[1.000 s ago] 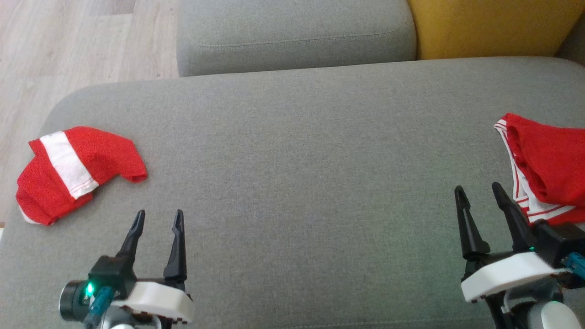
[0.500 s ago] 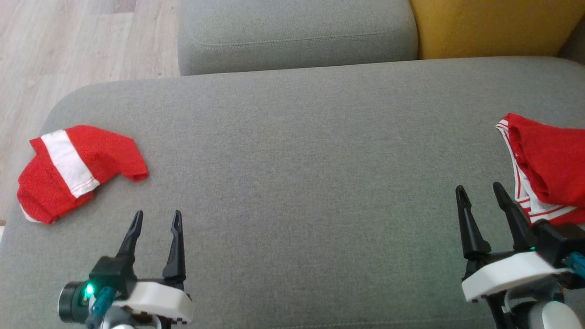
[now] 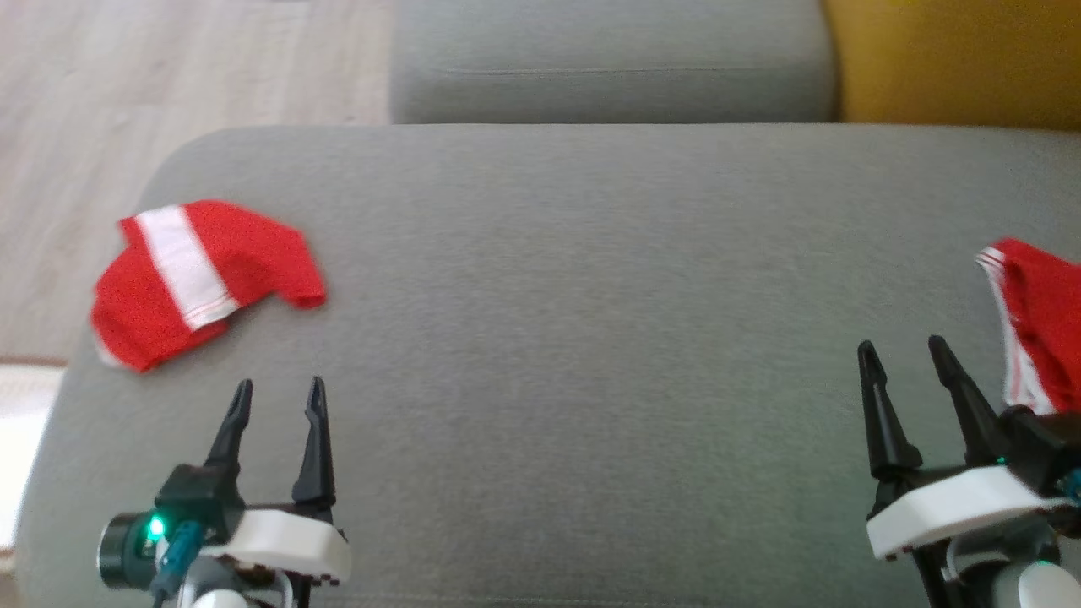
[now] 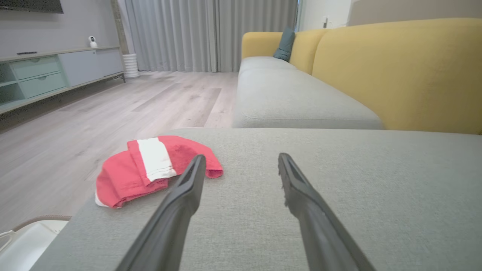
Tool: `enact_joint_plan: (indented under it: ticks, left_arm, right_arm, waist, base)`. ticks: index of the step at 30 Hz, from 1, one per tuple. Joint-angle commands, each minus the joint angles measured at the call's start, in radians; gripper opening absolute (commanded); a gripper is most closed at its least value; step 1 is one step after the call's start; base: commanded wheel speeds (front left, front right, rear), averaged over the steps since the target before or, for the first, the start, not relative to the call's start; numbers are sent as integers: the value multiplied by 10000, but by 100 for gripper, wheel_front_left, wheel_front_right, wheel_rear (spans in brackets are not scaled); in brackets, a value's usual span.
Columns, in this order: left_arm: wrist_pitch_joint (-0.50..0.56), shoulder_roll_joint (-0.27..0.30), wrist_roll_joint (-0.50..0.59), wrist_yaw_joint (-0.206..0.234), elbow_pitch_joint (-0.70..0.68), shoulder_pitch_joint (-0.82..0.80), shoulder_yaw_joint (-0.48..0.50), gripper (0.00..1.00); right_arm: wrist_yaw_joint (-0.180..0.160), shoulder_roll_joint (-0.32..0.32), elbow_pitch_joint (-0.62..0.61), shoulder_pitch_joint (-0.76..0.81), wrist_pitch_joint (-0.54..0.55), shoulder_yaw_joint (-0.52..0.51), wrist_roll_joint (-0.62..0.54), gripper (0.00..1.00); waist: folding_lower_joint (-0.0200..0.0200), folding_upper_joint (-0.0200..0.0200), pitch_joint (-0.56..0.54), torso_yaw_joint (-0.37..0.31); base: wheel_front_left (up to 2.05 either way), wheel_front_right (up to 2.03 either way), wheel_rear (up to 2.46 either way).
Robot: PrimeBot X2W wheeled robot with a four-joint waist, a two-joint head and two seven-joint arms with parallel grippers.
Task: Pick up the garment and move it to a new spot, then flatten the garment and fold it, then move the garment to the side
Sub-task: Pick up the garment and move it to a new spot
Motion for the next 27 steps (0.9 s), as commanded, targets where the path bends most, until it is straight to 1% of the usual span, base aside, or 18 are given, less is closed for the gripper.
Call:
enact_joint_plan:
  ticks: [1,9,13,14,21,27]
  left_arm:
    - [-120,72,33,47,-387,-598,518,100]
    - [-120,35,47,-11,-442,-770,721,100]
    - [-120,48,46,-45,-428,-826,860,100]
    - [-120,48,46,-45,-428,-826,860,100]
    - [-120,52,114,-186,-538,-891,1039,100]
    - [-120,30,244,-206,-527,-849,1121,100]
  right_arm:
    - [-9,-49,-510,-102,69,237,-22,100]
    - [-9,-96,-821,-69,313,457,-51,100]
    - [-9,-76,-904,-62,395,570,-6,100]
    - [-9,-76,-904,-62,395,570,-6,100]
    - [-9,-37,-996,-65,468,705,-16,100]
    - [-9,1,-1007,-34,496,693,-30,100]
  waist:
    - [1,0,-43,656]
    - [1,0,-246,2266]
    - [1,0,-331,2876]
    - [1,0,-331,2876]
    - [1,0,-368,3507]
    - [1,0,-372,3718]
  base:
    - [0,0,0]
    - [0,0,0]
    - [0,0,0]
    - [0,0,0]
    - [0,0,0]
    - [0,0,0]
